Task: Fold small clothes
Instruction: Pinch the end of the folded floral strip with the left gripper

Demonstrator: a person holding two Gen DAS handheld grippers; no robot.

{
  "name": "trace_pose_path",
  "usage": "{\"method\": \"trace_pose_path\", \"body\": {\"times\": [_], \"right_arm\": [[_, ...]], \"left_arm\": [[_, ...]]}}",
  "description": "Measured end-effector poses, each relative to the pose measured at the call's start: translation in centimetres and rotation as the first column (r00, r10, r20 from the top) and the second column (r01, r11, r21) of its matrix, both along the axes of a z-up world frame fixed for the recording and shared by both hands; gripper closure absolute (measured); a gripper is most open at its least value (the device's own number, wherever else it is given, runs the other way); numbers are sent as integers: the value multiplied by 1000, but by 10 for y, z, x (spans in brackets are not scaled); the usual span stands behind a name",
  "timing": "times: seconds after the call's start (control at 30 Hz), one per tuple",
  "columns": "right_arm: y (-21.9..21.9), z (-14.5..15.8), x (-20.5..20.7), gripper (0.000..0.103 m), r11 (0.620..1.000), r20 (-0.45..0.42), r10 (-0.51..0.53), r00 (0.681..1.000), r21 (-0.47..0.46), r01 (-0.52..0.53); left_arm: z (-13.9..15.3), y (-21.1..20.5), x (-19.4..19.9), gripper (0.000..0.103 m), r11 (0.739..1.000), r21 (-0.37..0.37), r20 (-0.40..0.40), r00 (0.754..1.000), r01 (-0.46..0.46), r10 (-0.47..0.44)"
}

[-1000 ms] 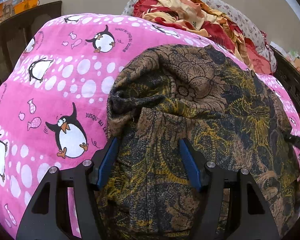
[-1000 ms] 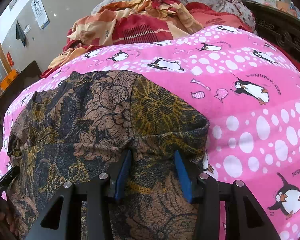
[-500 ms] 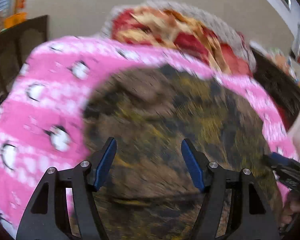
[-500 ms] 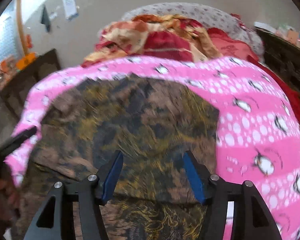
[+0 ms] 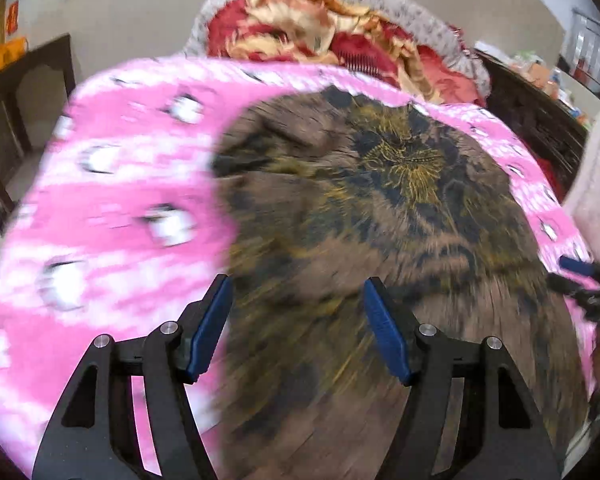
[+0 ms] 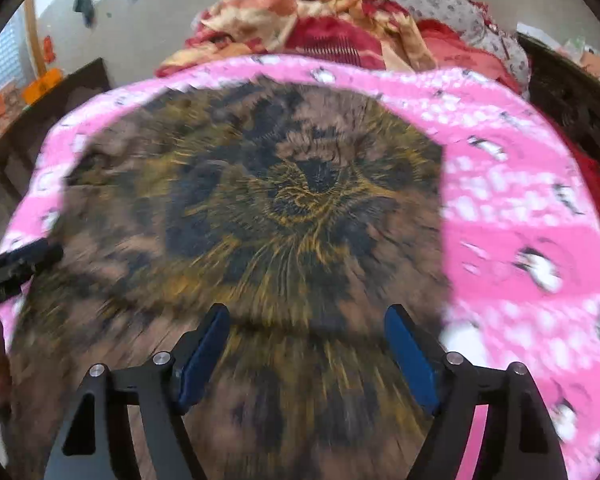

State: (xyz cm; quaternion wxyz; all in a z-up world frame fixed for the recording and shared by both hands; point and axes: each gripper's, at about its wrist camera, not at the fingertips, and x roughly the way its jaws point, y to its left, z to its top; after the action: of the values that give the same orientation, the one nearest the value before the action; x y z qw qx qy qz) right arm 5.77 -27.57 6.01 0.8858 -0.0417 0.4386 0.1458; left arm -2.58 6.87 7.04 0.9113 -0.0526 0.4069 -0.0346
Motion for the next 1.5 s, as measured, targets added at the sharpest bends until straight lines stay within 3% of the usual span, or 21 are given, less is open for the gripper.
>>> {"method": "trace_pose_path", "body": {"times": [0.13,0.27,0.3,0.37,0.47,0.53,0.7,0.97,1.0,1.07,1.13,1.2,1.3,1.33,1.37,1.43,1.5], "right_arm": [[-27,12,-85,20,990,7,141,990,10,-141],[-36,-34,-138,20,981,-124,188,974,-23,-192],[-36,-44,-141,20,981,-152,178,972,-48,-187],[-36,-40,-152,20,986,-84,150,985,-56,-155],[-41,-30,-154,20,993,-83,102,991,68,-97],[-39,-29,-154,20,990,-72,103,992,106,-95],[-29,-41,-147,20,992,-76,106,991,71,-101],[-36,-44,-158,20,989,-47,133,990,67,-129],[-38,-44,-159,20,988,-45,135,990,76,-131],[-44,-37,-163,21,989,-27,123,992,89,-120],[-61,-20,-174,21,984,37,102,994,141,-106],[-85,-6,-186,21,979,73,85,994,182,-97],[-122,-6,-197,25,972,25,79,997,222,-83],[-131,-10,-198,35,970,-4,78,997,233,-75],[-137,-15,-198,45,965,-32,84,996,250,-73],[-145,-26,-196,50,948,-75,106,992,309,-78],[-143,-40,-194,53,923,-108,159,981,368,-109]], "left_arm": [[-7,35,-70,35,997,11,-76,995,72,-71],[-38,39,-137,35,994,-17,-191,975,109,-110],[-46,36,-153,35,994,-28,-233,966,108,-111],[-49,30,-175,35,989,-53,-251,957,136,-145],[-49,19,-197,35,969,-150,-274,934,195,-231],[-54,19,-199,35,962,-175,-278,927,210,-253],[-60,38,-183,35,898,-406,-250,925,169,-287],[-54,22,-162,35,864,-448,-213,911,230,-353],[-52,19,-164,45,864,-438,-212,905,250,-369],[-47,13,-167,54,880,-382,-216,898,283,-383],[-46,15,-170,54,903,-322,-218,905,286,-365],[-50,21,-168,55,908,-323,-219,913,266,-345],[-55,19,-167,61,906,-327,-213,914,267,-347],[-55,18,-167,66,908,-321,-212,914,270,-346],[-56,17,-166,78,912,-313,-214,915,267,-341],[-57,20,-164,89,919,-304,-222,920,250,-323],[-56,23,-165,90,924,-299,-223,924,238,-310]]}}
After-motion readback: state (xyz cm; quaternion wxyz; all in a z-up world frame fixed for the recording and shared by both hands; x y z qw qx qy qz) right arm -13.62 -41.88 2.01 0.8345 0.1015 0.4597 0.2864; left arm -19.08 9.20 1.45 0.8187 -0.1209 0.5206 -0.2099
